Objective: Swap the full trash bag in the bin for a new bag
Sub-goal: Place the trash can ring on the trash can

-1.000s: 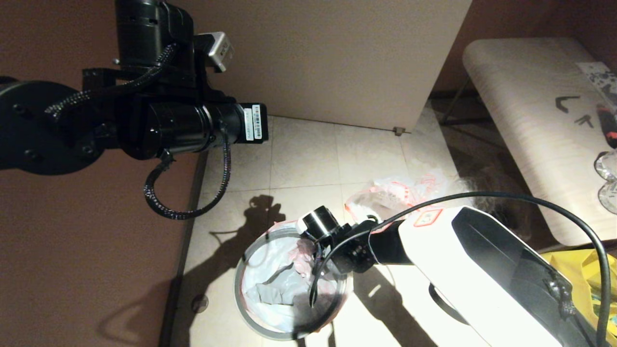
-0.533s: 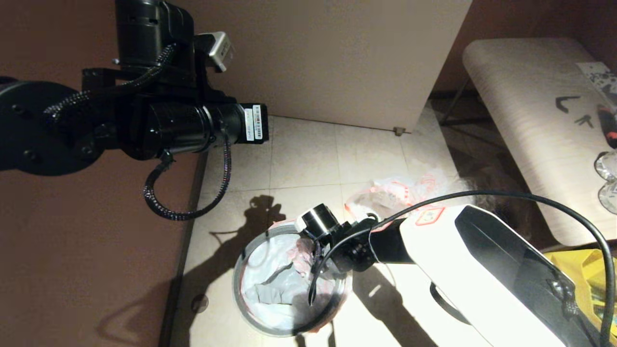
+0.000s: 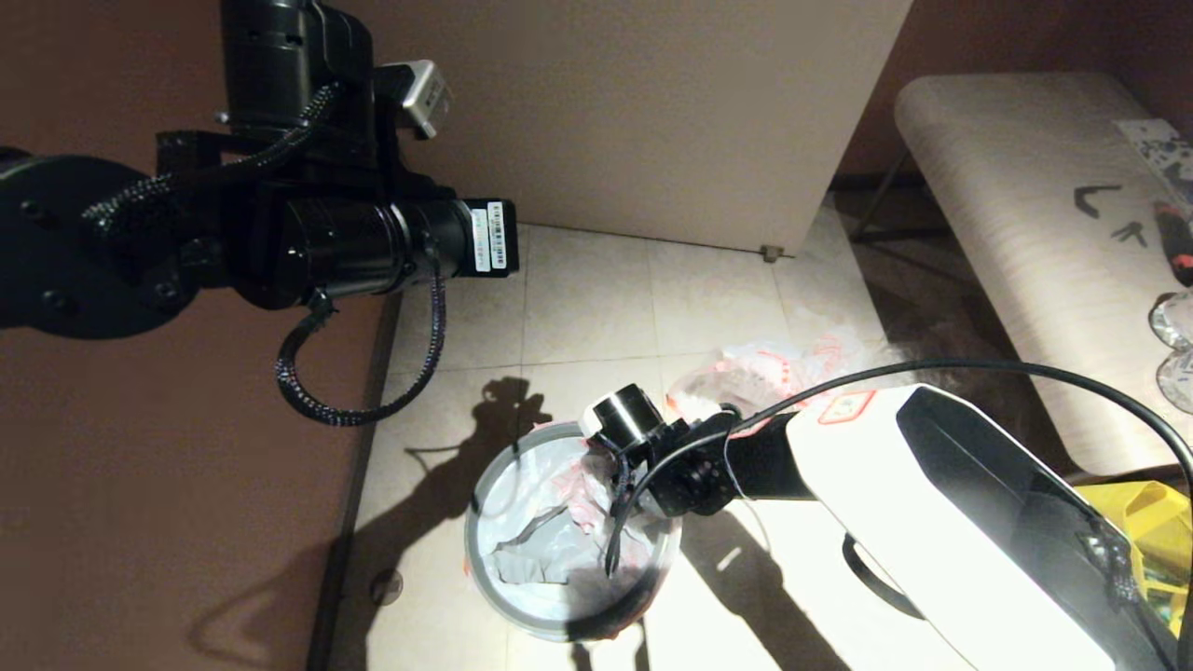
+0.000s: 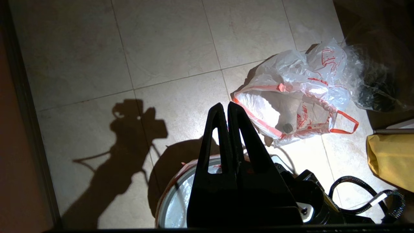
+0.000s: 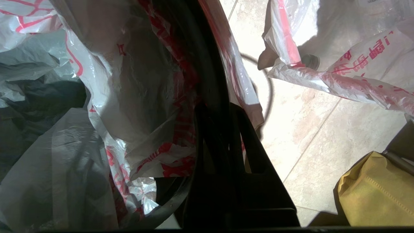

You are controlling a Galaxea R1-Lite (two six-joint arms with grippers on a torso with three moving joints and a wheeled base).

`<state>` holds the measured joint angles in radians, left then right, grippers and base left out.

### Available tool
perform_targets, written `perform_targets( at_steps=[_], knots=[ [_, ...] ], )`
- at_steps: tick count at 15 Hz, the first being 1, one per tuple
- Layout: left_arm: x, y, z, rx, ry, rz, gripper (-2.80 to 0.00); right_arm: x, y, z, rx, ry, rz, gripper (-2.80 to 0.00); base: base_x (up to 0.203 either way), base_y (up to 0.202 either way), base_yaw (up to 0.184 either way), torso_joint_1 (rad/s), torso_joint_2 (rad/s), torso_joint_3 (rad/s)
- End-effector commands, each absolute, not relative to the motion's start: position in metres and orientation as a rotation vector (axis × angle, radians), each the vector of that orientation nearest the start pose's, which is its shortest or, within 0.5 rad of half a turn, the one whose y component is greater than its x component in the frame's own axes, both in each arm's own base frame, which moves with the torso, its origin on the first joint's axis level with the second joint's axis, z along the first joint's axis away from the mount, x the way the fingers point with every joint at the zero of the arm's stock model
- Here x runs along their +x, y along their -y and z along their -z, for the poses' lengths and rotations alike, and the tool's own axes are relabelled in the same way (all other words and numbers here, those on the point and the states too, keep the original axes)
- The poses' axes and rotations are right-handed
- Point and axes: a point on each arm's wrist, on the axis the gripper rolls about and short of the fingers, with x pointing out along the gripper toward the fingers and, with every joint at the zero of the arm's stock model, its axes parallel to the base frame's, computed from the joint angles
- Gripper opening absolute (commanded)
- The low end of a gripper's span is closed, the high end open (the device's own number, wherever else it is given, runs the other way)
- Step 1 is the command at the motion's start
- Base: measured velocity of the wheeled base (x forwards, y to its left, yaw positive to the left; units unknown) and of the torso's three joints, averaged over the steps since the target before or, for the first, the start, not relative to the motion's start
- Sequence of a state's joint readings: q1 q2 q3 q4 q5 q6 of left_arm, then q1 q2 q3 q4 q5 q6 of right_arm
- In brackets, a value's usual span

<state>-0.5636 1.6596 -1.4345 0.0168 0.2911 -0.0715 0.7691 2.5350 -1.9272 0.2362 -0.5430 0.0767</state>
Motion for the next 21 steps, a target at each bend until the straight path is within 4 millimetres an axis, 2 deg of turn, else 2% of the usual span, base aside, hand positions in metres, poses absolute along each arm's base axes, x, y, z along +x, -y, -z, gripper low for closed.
perform_targets(
  at_steps=[1,3,6,8,12,18,21],
  knots=[
    [0.268,0.161,-0.308,0.03,-0.232,0.26,-2.8,0.368,-0.339,-0.05,-0.454,-0.688,-0.182,-2.8,0.0,0.0,0.0,0.0,0.0,0.0],
    [0.268,0.161,-0.309,0.03,-0.231,0.26,-2.8,0.37,-0.34,-0.049,-0.454,-0.686,-0.185,-2.8,0.0,0.0,0.0,0.0,0.0,0.0],
    [0.268,0.161,-0.309,0.03,-0.231,0.26,-2.8,0.364,-0.344,-0.062,-0.44,-0.666,-0.198,-2.8,0.0,0.0,0.0,0.0,0.0,0.0],
    [0.267,0.161,-0.309,0.029,-0.229,0.26,-2.8,0.36,-0.345,-0.063,-0.444,-0.665,-0.199,-2.8,0.0,0.0,0.0,0.0,0.0,0.0],
    [0.268,0.161,-0.309,0.03,-0.231,0.26,-2.8,0.358,-0.344,-0.059,-0.454,-0.679,-0.2,-2.8,0.0,0.0,0.0,0.0,0.0,0.0],
    [0.268,0.161,-0.309,0.03,-0.232,0.26,-2.8,0.366,-0.345,-0.043,-0.463,-0.694,-0.196,-2.8,0.0,0.0,0.0,0.0,0.0,0.0],
    [0.269,0.161,-0.308,0.029,-0.232,0.259,-2.8,0.368,-0.347,-0.042,-0.471,-0.685,-0.206,-2.8,0.0,0.0,0.0,0.0,0.0,0.0]
  ],
)
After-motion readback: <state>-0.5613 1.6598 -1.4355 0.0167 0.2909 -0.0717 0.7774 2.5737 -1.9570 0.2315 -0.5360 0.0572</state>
